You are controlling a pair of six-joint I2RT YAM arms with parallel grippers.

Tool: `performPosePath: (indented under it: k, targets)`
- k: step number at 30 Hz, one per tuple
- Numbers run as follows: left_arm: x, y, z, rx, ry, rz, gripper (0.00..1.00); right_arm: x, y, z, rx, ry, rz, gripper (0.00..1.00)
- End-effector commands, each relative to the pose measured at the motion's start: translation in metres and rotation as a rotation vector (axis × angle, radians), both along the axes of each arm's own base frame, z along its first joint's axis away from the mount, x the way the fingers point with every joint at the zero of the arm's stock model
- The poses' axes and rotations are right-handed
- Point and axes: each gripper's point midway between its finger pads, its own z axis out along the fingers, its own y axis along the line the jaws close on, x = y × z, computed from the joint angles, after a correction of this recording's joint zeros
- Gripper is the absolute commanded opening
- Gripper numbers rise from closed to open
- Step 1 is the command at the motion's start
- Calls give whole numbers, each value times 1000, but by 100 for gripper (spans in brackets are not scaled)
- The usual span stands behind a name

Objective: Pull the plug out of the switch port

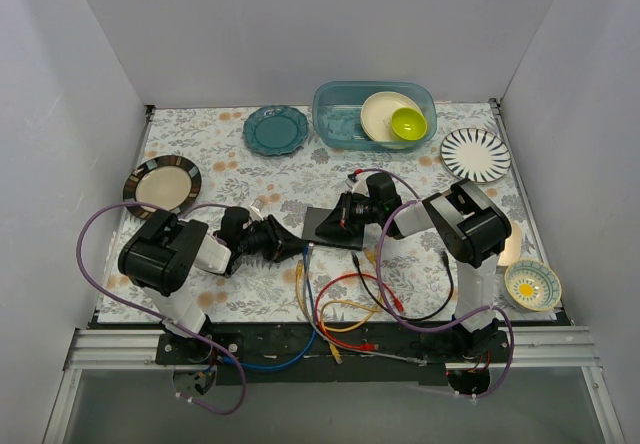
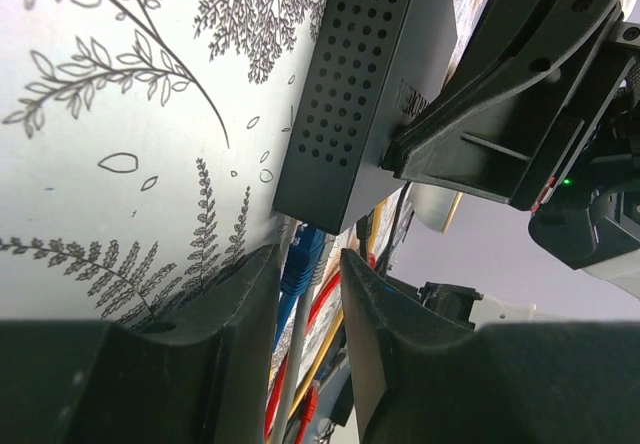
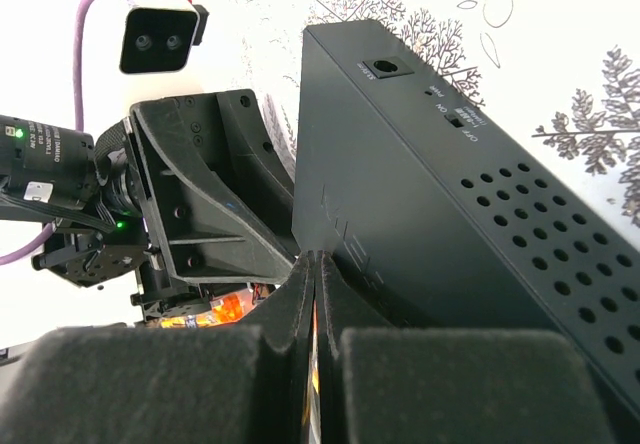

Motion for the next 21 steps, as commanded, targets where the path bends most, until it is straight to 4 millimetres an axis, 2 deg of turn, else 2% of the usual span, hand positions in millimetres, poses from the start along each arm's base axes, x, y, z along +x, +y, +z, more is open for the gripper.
performPosePath:
  k: [1, 9, 21]
  targets:
    - [2, 2, -8, 16, 30, 31, 30, 2, -7, -25, -72, 10, -12, 1]
    - [19, 1, -10, 23, 69, 91, 28, 3, -7, -25, -71, 12, -11, 1]
    - [18, 1, -17, 5, 162, 128, 22, 1, -8, -26, -70, 14, -14, 1]
